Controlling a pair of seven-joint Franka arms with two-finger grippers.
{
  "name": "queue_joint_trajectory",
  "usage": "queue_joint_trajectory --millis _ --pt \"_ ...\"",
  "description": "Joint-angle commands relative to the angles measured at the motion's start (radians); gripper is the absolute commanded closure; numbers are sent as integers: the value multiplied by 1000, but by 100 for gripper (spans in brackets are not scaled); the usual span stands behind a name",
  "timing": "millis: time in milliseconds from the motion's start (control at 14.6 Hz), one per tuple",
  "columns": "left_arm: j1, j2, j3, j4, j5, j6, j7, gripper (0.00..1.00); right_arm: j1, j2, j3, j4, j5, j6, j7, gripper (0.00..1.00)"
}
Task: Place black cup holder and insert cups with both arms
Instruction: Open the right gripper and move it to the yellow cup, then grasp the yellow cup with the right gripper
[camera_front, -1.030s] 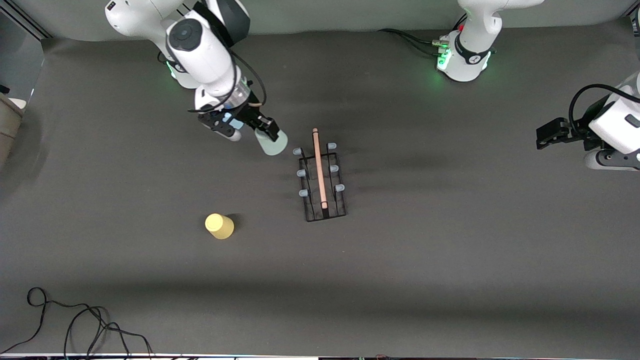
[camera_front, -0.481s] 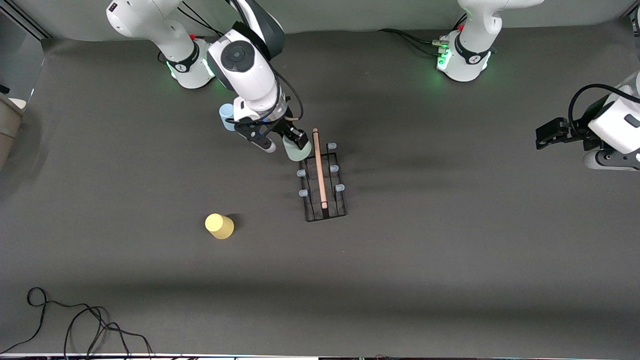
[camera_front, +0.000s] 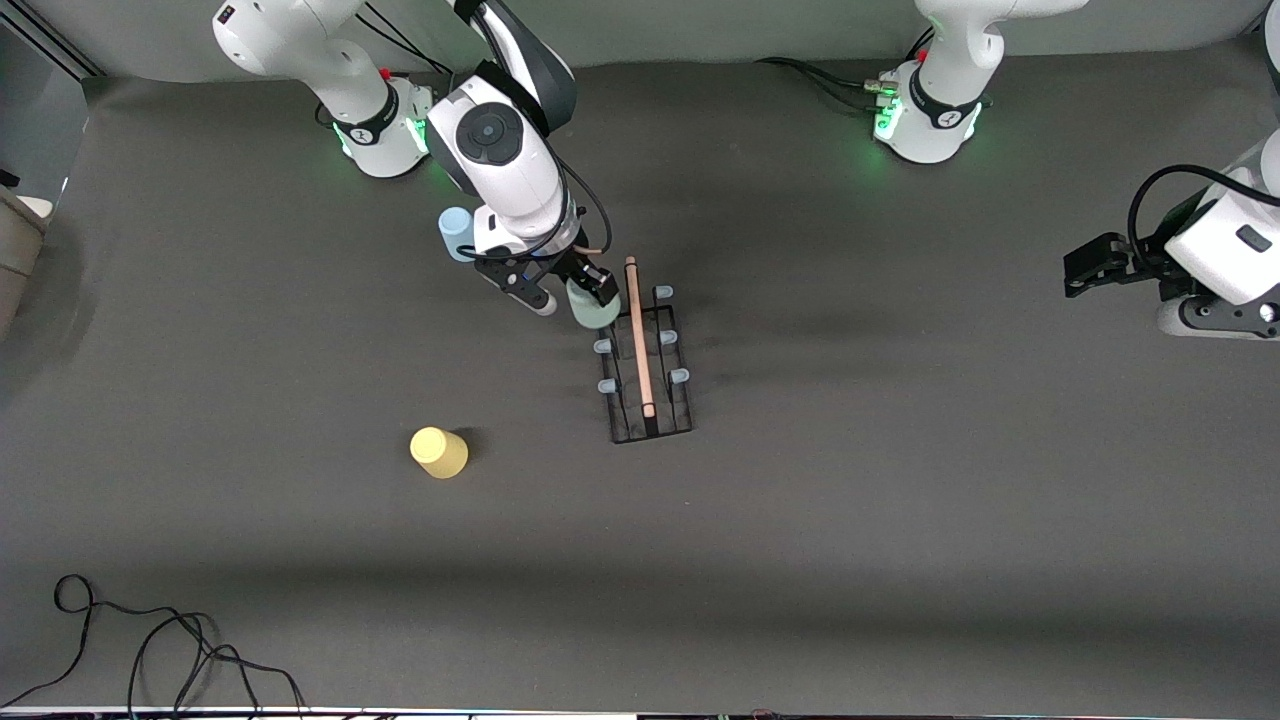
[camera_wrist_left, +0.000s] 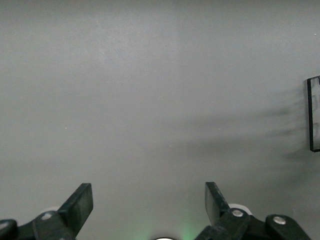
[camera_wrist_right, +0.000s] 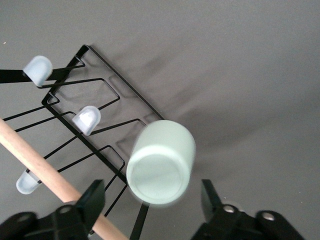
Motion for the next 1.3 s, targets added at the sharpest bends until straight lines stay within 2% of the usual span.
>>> queue_joint_trajectory --millis 0,137,206,412,618,755,824,962,1236 --pt "-5 -16 3 2 -5 1 4 0 2 -3 -14 28 -24 -19 19 0" --pt "-5 -15 3 2 -5 3 3 0 -8 -27 -19 30 -26 -25 -4 1" --pt "-5 -15 3 2 -5 1 4 0 -9 -38 -41 33 -27 -50 -43 1" --pt "-5 -15 3 5 -5 3 4 0 -9 -32 -155 117 -30 -213 -290 1" --pt "-6 -13 3 11 -2 1 4 0 -11 -14 -282 135 -29 -220 -549 0" --pt "-6 -13 3 13 -2 3 4 0 -18 35 -382 167 -15 -217 -739 0" --pt "-6 -13 3 13 -3 3 3 0 -34 60 -403 186 -10 -209 -804 0" --pt "-6 -15 3 14 -2 3 3 0 -90 109 -404 195 46 -167 -893 0" --pt "-14 -13 3 23 3 3 3 0 -133 216 -404 203 223 -32 -1035 0"
